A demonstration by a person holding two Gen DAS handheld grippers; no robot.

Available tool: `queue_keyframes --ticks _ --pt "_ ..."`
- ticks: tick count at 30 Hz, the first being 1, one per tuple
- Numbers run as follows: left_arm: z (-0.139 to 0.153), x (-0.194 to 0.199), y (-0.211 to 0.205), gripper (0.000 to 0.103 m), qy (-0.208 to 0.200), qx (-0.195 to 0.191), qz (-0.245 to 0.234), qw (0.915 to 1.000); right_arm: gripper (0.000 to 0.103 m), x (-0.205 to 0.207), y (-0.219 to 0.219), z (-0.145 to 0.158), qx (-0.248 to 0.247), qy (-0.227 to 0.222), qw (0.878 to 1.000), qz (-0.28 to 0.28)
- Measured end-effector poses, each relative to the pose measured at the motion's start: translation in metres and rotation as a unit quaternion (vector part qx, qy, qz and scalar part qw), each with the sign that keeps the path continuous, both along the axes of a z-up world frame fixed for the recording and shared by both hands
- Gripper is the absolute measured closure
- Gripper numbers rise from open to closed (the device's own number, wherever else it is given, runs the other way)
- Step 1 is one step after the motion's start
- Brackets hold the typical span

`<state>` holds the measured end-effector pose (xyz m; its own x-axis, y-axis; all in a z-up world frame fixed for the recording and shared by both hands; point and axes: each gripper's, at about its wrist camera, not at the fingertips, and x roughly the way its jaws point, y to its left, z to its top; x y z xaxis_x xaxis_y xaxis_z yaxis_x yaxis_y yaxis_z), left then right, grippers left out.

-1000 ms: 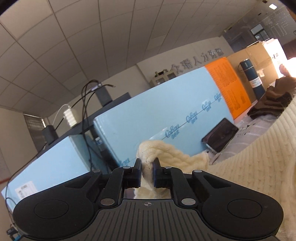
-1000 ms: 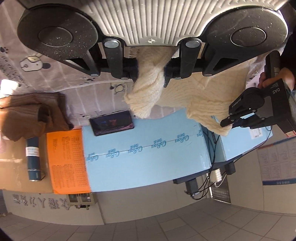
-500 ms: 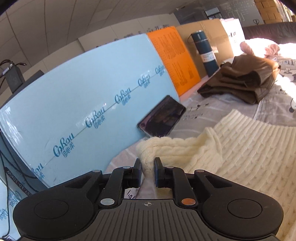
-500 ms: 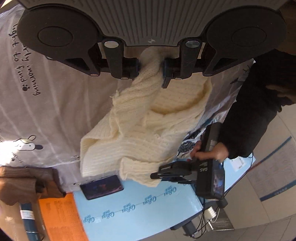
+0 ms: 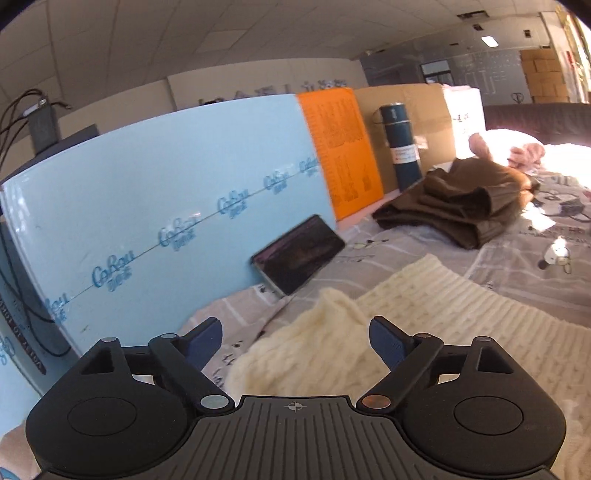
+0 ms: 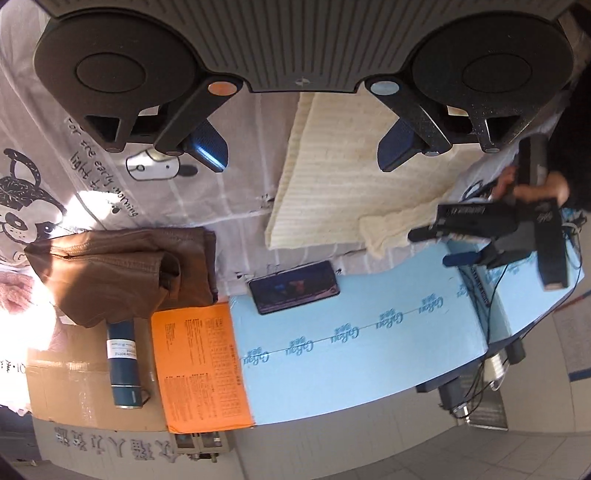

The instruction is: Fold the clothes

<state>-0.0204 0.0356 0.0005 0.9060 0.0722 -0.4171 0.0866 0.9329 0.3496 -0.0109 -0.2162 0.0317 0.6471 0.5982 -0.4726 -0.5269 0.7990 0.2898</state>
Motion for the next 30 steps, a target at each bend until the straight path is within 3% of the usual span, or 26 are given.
queue_keyframes --ticks 1,3,5,7,9,11,13,14,19,22,27,29,30 --pt "-0.004 0.004 -0.009 0.013 0.01 0.014 -0.013 0.9998 0.015 0.016 0.008 0.0 0.007 0.014 1.0 -0.008" --pt "-0.019 0.018 -0.02 0.013 0.019 0.069 0.007 0.9974 0.015 0.046 0.029 -0.003 0.011 0.034 0.999 -0.01" --pt "-0.029 0.032 -0.016 0.014 0.031 0.086 0.03 0.9954 0.015 0.071 0.052 -0.006 -0.002 0.041 0.999 -0.018" --pt "-0.033 0.039 -0.001 0.026 0.049 0.045 0.033 0.9972 0.015 0.095 0.075 -0.012 -0.028 0.045 0.998 -0.029" --pt "-0.033 0.04 0.018 0.08 0.075 -0.021 0.02 0.9968 0.016 0.114 0.093 -0.021 -0.055 0.046 0.997 -0.039" --pt "-0.031 0.035 0.029 0.087 0.066 -0.046 0.027 0.9964 0.025 0.128 0.106 -0.032 -0.073 0.048 0.995 -0.051" --pt "-0.025 0.025 0.036 0.09 0.035 -0.048 0.044 0.9972 0.063 0.134 0.112 -0.042 -0.068 0.057 0.995 -0.05" --pt "-0.018 0.019 0.041 0.091 0.014 -0.053 0.056 0.9969 0.063 0.133 0.114 -0.044 -0.07 0.051 0.995 -0.055" --pt "0.018 0.012 0.059 0.092 -0.06 -0.059 0.074 0.9937 0.1 0.122 0.109 -0.032 -0.073 -0.017 0.992 -0.103" --pt "0.03 0.013 0.071 0.093 -0.086 -0.061 0.088 0.9906 0.102 0.12 0.099 -0.017 -0.067 -0.059 0.986 -0.141" --pt "0.017 0.009 0.099 0.093 -0.044 -0.078 0.134 0.987 0.099 0.136 0.076 -0.017 -0.019 0.002 0.994 -0.106" --pt "0.006 0.003 0.109 0.093 -0.016 -0.077 0.156 0.9846 0.089 0.14 0.072 -0.027 -0.001 0.027 0.996 -0.08" --pt "-0.002 -0.001 0.114 0.093 -0.001 -0.081 0.164 0.9832 0.069 0.143 0.073 -0.033 0.007 0.043 0.997 -0.068"
